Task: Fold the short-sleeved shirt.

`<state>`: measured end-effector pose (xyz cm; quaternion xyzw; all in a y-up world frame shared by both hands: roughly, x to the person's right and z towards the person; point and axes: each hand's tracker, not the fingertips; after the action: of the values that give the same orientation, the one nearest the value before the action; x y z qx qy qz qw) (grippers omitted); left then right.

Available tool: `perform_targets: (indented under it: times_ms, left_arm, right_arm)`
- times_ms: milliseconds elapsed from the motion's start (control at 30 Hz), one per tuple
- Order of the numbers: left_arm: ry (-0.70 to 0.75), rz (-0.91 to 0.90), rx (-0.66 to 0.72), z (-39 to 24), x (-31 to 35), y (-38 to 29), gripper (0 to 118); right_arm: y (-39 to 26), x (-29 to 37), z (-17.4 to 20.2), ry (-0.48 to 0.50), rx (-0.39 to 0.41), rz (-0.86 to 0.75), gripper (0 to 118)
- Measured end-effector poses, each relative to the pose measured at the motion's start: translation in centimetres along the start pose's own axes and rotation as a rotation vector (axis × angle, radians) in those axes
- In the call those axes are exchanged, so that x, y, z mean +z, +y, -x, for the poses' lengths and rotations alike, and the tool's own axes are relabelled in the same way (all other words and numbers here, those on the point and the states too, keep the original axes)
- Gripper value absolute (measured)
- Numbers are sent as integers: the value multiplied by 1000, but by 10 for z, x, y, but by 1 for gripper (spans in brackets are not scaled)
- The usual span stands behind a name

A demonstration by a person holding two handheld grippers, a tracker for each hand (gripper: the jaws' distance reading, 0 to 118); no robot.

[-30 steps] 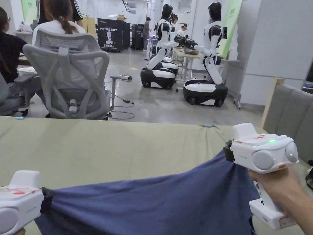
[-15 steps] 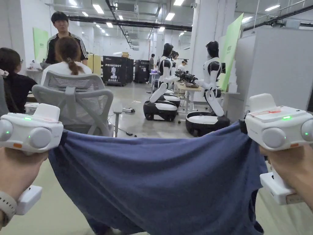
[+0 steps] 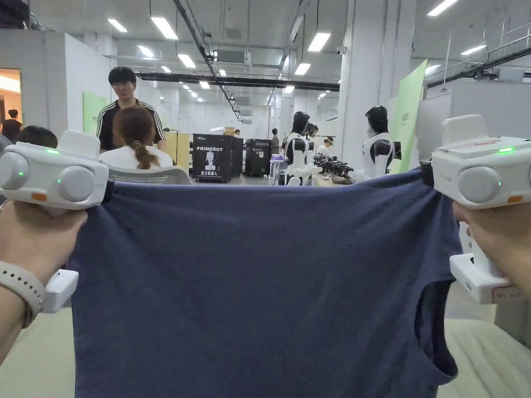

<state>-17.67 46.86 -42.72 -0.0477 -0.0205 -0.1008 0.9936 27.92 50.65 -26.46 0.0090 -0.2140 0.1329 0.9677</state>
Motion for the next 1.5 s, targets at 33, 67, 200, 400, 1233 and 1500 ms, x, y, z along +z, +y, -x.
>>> perform_targets:
  times_ms: [33,67,200,400,1233,1500]
  left_arm:
    - [1,1,-5,-1,-1,-4,2]
    - [0,13,-17,-2,-5,-9,2]
    - [-3,65,-12,-10,-16,-47,2]
    - [-21,118,-2,-20,-8,-87,2]
    - [-242,572,47,6,281,-406,2]
    - [-192,502,29,7,301,-420,85]
  right_arm:
    - [-3,-2,2,2,0,1,1]
    - [-10,-4,4,3,-1,8,1]
    - [-50,-9,14,3,-14,57,1]
    - [-97,-10,15,-8,-13,108,1]
    - [-420,296,31,333,47,680,1]
    - [-419,315,33,290,-82,797,87]
